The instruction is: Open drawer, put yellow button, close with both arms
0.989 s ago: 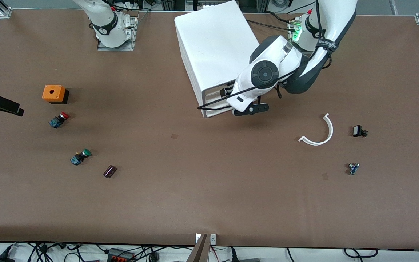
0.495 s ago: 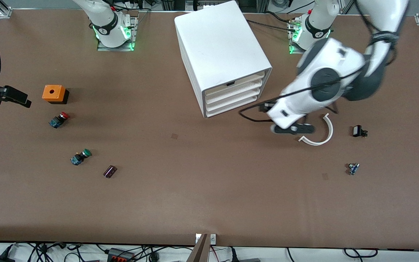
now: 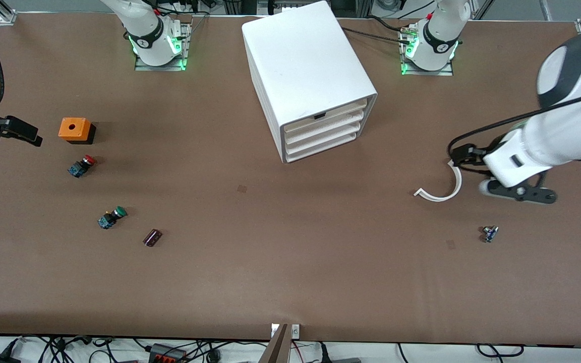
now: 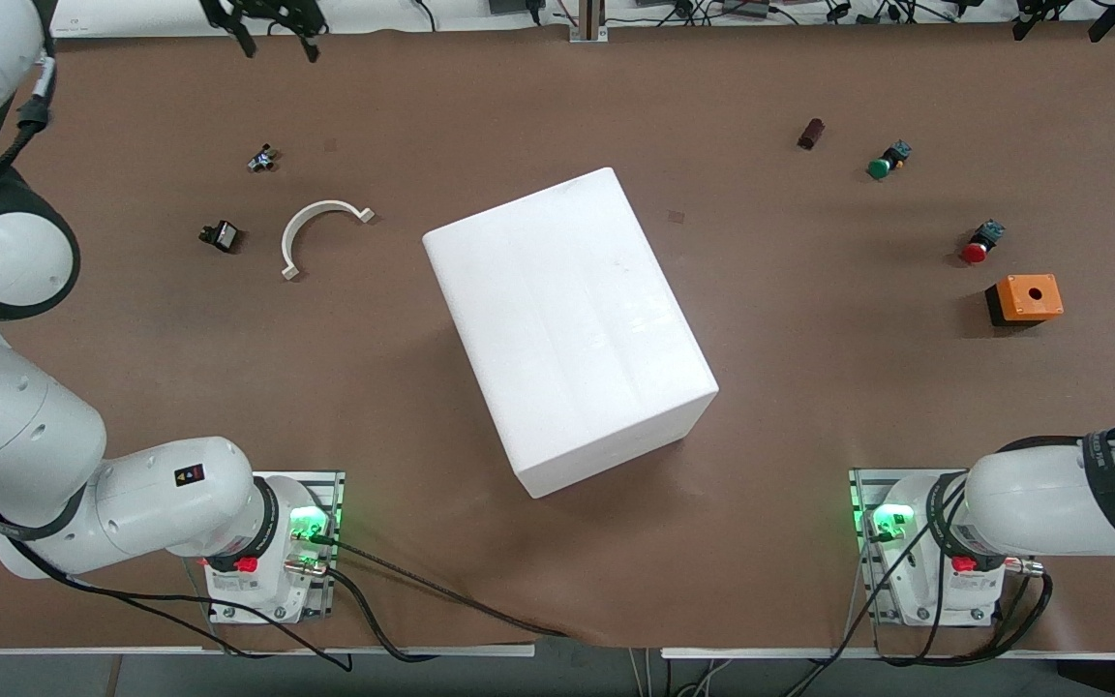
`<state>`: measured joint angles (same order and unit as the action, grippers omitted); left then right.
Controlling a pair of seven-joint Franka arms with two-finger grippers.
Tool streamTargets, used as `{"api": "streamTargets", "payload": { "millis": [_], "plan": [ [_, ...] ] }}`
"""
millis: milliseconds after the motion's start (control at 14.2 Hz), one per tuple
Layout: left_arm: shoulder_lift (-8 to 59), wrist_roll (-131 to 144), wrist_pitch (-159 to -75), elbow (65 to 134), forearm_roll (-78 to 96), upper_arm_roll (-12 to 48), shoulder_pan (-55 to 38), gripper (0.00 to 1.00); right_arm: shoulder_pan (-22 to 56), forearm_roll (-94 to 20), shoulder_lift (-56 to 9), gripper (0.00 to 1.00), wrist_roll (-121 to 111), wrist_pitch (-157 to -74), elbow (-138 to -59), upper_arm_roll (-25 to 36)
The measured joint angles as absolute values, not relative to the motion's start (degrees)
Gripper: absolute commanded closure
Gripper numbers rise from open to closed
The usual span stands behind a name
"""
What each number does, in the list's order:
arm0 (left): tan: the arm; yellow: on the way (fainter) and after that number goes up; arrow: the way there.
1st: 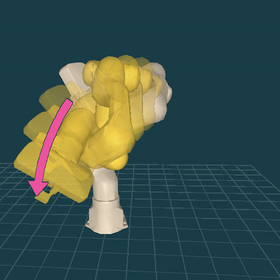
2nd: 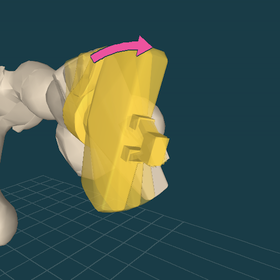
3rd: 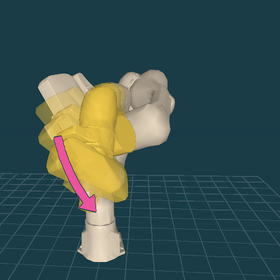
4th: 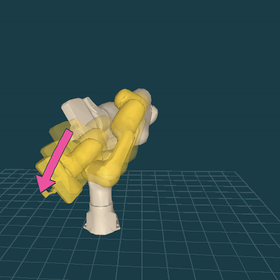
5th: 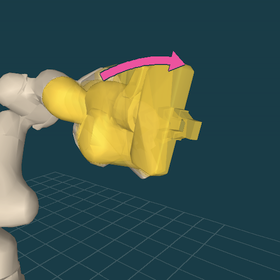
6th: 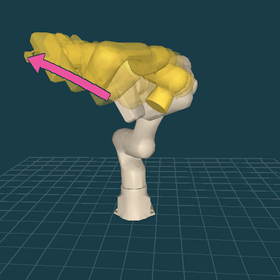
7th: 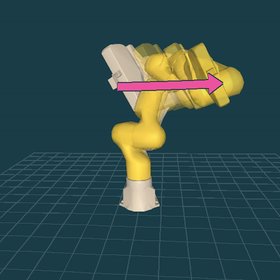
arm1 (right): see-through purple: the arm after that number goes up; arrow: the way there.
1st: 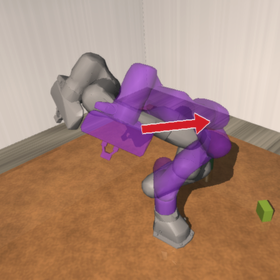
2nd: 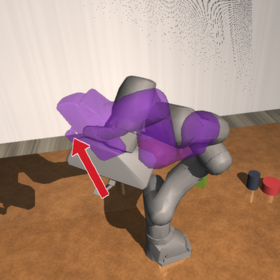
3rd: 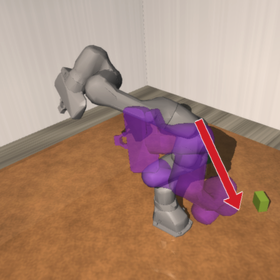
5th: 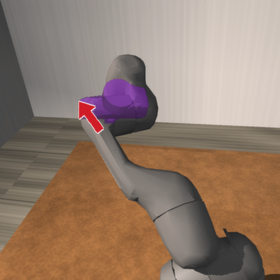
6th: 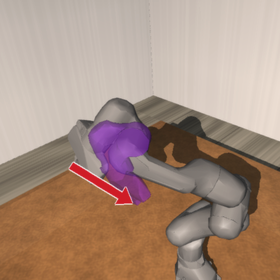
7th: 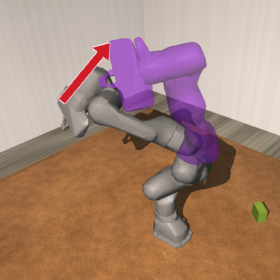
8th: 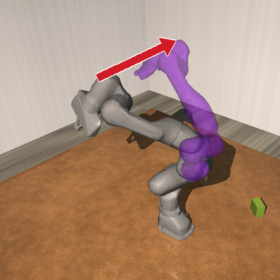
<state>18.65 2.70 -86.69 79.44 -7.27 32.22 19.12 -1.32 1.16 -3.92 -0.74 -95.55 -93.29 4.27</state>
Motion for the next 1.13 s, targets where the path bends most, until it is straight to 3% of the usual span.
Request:
{"api": "streamTargets", "payload": {
  "millis": [141,495,777,1130],
  "plan": [
    [15.06,-0.07,-85.72,79.43,-7.27,30.30,19.48,0.00,-1.32,1.21,-3.84,0.00,-0.74,-95.54,-93.29,4.24],
    [3.79,-1.30,-87.55,86.91,-2.86,9.91,4.97,0.00,-1.31,1.22,-3.80,0.00,-0.74,-95.59,-93.29,4.10],
    [-1.96,-1.38,-95.42,97.88,-2.11,4.37,0.72,0.00,-1.31,1.22,-3.78,0.00,-0.74,-95.59,-93.30,3.98],
    [-3.23,-1.43,-95.92,99.43,-2.10,3.21,-0.58,0.00,-1.31,1.24,-3.78,0.00,-0.74,-95.58,-93.41,3.96]
  ]
}}
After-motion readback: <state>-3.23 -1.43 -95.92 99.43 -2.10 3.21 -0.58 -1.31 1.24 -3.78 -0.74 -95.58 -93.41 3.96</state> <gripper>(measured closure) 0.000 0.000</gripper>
